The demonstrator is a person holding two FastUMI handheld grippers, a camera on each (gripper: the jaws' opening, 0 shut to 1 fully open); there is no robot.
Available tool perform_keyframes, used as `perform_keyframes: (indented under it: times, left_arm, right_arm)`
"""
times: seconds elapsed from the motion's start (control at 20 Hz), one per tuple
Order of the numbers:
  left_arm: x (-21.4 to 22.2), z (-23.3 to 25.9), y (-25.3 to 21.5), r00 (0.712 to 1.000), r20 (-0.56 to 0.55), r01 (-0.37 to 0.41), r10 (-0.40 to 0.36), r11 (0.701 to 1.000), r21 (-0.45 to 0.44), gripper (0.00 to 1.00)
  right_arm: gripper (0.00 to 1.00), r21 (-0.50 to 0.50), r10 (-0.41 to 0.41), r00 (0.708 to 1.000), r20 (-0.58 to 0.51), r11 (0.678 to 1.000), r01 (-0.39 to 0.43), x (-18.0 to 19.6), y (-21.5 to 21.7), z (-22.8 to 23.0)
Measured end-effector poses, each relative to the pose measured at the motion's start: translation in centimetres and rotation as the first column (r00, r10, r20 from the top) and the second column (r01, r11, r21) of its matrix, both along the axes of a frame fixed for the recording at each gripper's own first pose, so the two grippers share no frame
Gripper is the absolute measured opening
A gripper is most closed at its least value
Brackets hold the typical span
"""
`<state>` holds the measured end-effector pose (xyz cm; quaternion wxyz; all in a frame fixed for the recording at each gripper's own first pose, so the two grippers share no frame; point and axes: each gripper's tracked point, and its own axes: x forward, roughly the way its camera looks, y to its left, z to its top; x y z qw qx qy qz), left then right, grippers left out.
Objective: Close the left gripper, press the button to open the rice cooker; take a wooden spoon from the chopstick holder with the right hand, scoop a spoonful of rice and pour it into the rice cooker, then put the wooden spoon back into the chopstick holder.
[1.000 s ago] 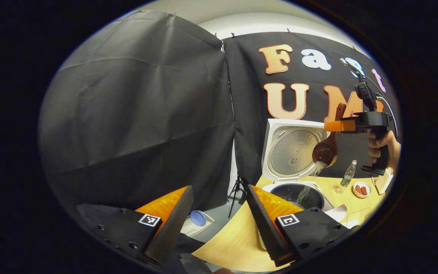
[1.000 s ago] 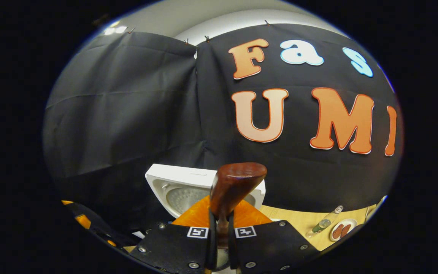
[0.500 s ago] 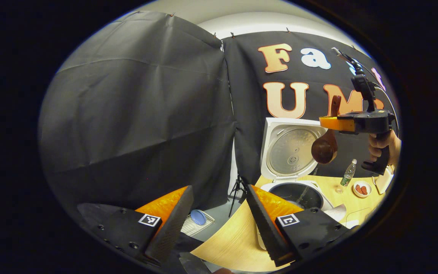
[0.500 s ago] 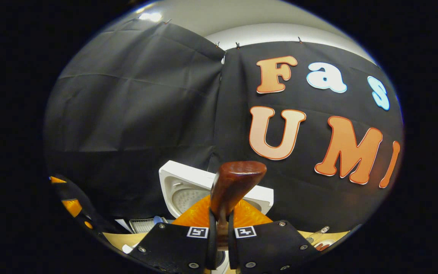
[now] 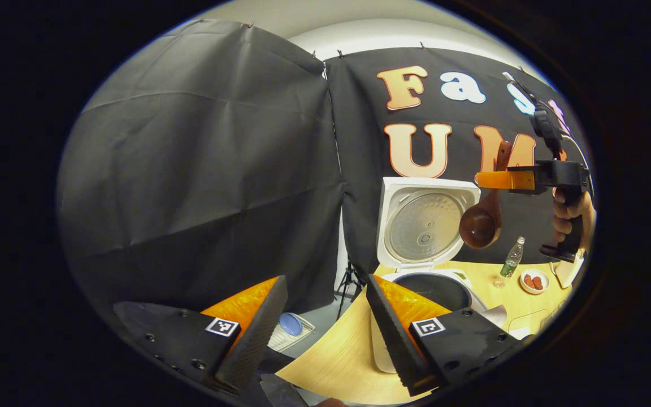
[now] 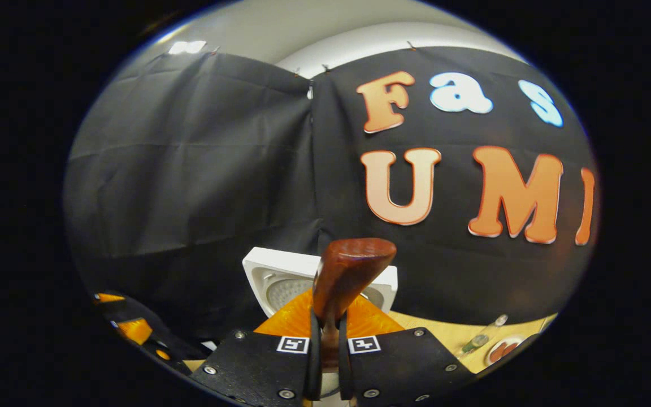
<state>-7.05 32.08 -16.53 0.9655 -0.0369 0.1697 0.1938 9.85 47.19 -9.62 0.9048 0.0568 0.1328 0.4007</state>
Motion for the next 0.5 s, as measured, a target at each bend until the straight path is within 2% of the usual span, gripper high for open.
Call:
perform_keyframes:
  times: [0.1,0.25,0.5]
  left_arm:
    - [0.1,0.3,-1.1,1.000,-0.002,0.014,-0.014,1.000,-0.006,0.95]
    - [0.9,0.3,-4.4,0.999,-0.006,0.047,-0.047,0.999,-0.014,0.96]
    - [1.7,0.2,-9.6,0.991,-0.007,0.131,-0.131,0.991,-0.021,0.96]
  right_arm:
    - [0.11,0.058,-0.033,0.992,-0.119,0.998,0.040,-0.6,-1.3,-0.6]
    - [0.11,0.122,-0.102,0.955,-0.279,0.982,0.141,-0.8,-4.0,-1.0]
    - [0.11,0.118,-0.231,0.881,-0.413,0.946,0.303,-0.3,-9.7,-2.5]
